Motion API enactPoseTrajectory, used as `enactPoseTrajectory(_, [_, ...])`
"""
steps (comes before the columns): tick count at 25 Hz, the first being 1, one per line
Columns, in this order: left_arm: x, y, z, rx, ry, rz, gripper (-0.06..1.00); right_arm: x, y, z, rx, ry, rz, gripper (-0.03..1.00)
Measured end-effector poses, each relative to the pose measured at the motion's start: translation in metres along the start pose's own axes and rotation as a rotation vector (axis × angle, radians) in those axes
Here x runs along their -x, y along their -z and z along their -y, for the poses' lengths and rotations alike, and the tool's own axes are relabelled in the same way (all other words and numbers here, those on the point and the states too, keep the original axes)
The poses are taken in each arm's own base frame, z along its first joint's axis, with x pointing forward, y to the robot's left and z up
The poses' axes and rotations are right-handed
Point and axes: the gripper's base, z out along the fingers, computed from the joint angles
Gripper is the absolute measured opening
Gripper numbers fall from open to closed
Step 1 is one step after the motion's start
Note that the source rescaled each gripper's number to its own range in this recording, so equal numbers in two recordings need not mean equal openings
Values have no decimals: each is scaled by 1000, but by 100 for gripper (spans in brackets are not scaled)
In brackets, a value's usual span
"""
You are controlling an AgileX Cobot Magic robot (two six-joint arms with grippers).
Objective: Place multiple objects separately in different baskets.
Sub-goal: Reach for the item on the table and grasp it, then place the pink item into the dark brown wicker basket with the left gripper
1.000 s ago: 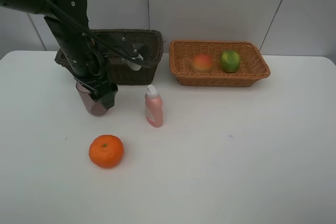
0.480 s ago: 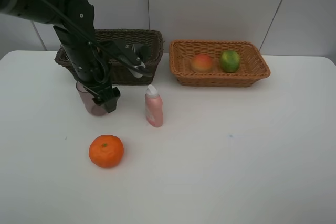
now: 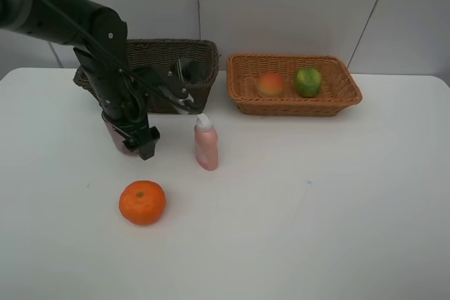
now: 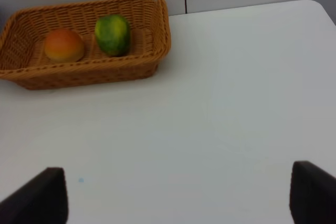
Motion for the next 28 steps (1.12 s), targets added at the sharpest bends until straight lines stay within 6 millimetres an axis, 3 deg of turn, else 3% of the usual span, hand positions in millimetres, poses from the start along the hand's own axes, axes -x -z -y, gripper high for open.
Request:
enactPoseTrajectory(4, [0,-2,0,0,0,2,100,0,0,0,0,0,0,85])
enactPoseTrajectory(7, [0,-5,1,-5,0,-7,92,0,0,0,0,0,0,85])
enactPoseTrajectory(9, [-1,-10,1,-11,1,-17,80,0,0,0,0,0,0,85])
enactPoseTrajectory(18, [-1,-16,2,-17,-1,-28,3,0,0,0,0,0,0,85])
enactPoseTrajectory(28, [-1,-16,2,-15,-2,-27,0,0,0,0,0,0,0,85])
